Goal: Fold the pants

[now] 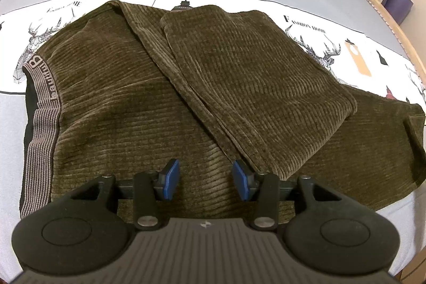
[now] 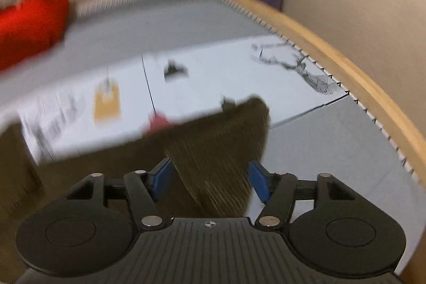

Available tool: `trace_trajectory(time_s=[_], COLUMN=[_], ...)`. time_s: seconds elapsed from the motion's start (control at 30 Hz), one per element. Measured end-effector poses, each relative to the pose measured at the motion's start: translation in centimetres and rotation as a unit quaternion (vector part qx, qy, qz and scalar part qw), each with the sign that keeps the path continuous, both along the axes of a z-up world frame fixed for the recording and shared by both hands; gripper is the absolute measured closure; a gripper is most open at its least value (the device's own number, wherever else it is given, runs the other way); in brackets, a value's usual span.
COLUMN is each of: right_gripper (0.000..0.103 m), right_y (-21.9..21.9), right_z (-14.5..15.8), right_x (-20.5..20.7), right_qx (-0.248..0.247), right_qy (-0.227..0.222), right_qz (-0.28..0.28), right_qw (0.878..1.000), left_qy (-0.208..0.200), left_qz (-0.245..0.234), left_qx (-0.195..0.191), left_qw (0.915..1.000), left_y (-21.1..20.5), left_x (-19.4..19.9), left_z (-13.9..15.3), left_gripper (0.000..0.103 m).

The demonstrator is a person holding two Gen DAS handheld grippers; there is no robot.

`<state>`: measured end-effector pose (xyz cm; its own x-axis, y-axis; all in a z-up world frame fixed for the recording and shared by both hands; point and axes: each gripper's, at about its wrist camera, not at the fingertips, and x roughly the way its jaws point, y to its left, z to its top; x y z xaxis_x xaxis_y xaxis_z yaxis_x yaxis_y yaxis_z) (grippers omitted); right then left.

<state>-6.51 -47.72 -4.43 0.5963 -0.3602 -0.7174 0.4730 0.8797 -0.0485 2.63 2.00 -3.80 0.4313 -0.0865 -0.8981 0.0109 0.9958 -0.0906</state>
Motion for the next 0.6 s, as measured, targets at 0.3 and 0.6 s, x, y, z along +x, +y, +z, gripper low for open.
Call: trace_trajectory(time_s=[0.3,0.6], right_gripper=[0.066,0.086], right_y=[4.0,-6.7], right_z=[-7.8,-7.5], right_x=[1.4,-7.0], right_qx=[-0.150,0.165], right_qy=[0.113,-0.034], right_qz=[0.094,-0.309], right_qw=[0.978,0.936], left_qy=[0.002,0.005], left_qz=[-0.002,0.022], left_qx=[-0.002,-0.023], left_qw=[1.0000,0.9995], left_y=[-0.4,2.3], left_x=[-0.1,0.6], left_z=[0.0,0.6], left_gripper=[0.050,0.050])
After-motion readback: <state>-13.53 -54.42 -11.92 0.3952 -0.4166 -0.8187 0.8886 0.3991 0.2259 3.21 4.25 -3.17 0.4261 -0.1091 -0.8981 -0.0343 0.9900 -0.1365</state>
